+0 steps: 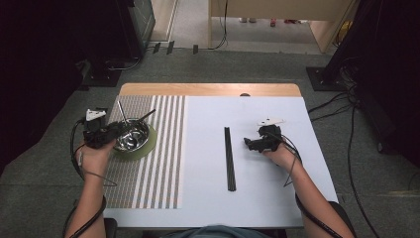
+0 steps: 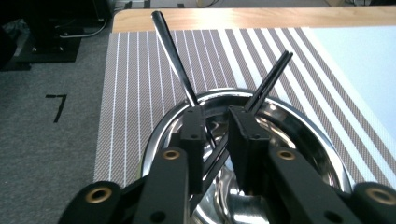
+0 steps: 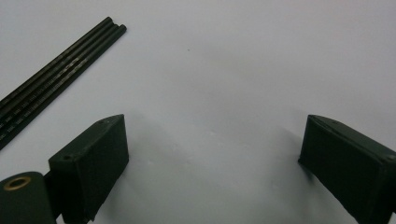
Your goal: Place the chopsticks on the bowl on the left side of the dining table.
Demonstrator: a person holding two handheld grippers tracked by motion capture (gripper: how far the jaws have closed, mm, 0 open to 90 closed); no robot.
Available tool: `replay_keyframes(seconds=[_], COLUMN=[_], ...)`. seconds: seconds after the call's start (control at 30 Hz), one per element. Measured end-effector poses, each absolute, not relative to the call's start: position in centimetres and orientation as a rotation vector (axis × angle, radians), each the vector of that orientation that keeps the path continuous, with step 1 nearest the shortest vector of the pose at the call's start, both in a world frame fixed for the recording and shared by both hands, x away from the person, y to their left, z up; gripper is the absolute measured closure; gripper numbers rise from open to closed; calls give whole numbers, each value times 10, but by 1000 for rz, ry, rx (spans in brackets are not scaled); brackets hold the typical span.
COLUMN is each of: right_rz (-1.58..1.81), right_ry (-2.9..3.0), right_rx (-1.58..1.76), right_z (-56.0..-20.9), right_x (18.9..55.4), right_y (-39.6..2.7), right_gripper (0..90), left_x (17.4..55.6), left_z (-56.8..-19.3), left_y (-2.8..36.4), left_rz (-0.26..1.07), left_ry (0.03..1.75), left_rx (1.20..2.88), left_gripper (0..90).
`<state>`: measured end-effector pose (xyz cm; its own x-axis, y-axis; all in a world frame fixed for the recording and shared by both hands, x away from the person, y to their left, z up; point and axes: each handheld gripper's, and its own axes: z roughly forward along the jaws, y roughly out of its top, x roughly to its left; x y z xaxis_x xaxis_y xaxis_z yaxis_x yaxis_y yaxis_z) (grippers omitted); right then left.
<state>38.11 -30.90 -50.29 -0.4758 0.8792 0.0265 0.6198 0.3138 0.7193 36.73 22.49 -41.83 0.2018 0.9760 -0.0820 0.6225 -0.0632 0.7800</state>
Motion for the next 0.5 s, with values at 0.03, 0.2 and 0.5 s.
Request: replay_keyframes(seconds=[0.03,0.2,0.5], right_rz=[961,962,963], right_ry=[2215,2215,2215], right_rx=[1337,1337,1334], right_z=[-503,-503,-503], right_x=[381,381,381], right_y=[-309,-309,-309], right_gripper=[74,74,74], left_x=[368,378,388], left_z=[-419,-426,-432], left_y=[224,215,204], left_rz=[633,623,649], left_ry=[1504,1499,1487], left_rx=[1768,1796,1831], left_gripper=[793,864,860])
